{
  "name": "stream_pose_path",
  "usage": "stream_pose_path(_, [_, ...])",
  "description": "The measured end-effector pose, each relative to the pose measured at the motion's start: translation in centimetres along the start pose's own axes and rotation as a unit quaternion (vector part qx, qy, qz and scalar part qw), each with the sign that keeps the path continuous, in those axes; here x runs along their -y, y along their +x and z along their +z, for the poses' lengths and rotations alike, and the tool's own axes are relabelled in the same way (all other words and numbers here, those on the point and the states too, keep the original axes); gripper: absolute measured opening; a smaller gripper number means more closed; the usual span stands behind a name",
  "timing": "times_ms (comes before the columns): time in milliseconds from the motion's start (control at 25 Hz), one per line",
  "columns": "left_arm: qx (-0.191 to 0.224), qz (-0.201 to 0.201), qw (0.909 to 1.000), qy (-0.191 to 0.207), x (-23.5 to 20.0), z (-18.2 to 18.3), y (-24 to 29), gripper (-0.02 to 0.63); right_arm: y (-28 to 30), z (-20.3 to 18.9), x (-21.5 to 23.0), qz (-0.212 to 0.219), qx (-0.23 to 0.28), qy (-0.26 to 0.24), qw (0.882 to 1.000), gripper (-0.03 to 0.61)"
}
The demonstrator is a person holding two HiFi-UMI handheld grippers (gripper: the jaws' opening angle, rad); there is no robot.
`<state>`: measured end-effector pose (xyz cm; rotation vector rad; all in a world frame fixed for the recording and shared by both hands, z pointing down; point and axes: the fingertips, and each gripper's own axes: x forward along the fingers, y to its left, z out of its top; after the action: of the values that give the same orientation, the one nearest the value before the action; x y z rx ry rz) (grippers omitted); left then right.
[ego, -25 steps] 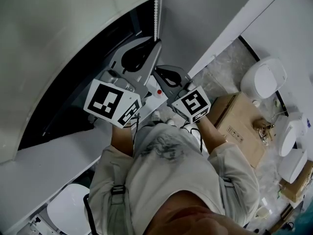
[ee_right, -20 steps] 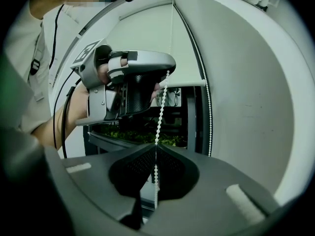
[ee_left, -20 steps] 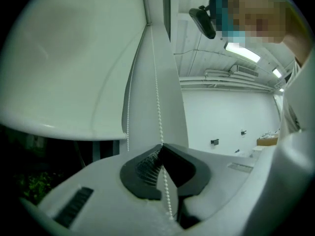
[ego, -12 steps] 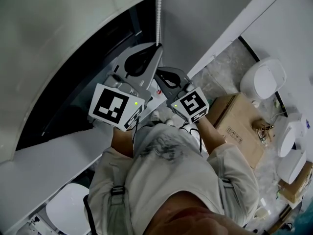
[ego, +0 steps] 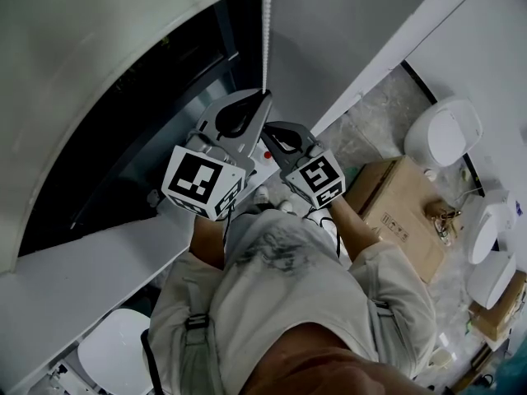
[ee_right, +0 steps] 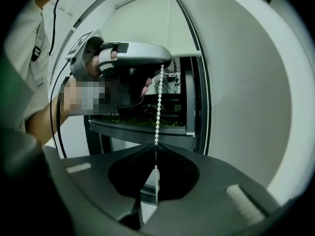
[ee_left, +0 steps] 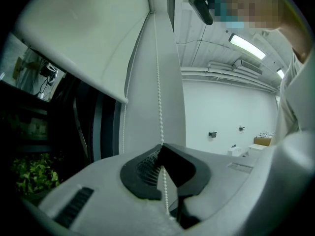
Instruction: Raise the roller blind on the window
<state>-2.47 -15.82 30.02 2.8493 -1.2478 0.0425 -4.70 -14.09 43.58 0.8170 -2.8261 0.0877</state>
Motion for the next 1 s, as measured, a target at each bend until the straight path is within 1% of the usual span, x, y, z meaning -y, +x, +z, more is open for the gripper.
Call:
stream_pose_path(240, [-0.018, 0.002, 0.9997, -0.013, 0.0, -2.6, 0.2, 0.011, 0.4, -2.8, 0.2, -0.001, -0.025, 0.009, 1.000, 0.011])
stream_pose_path(680, [-0.029, 0.002, 0.9991, -0.030, -0.1, -5.5, 0.4, 0.011, 0.8, -5.4, 0.2, -0.002, -0.044, 0.021, 0.999, 0.011])
stream_pose_path(1000, [-0.044, 0.004, 0.9983, -0.037, -0.3, -7.5, 0.5, 0.011, 0.8, -8.3, 0.1, 0.000, -0.085, 0.027, 0.996, 0.011])
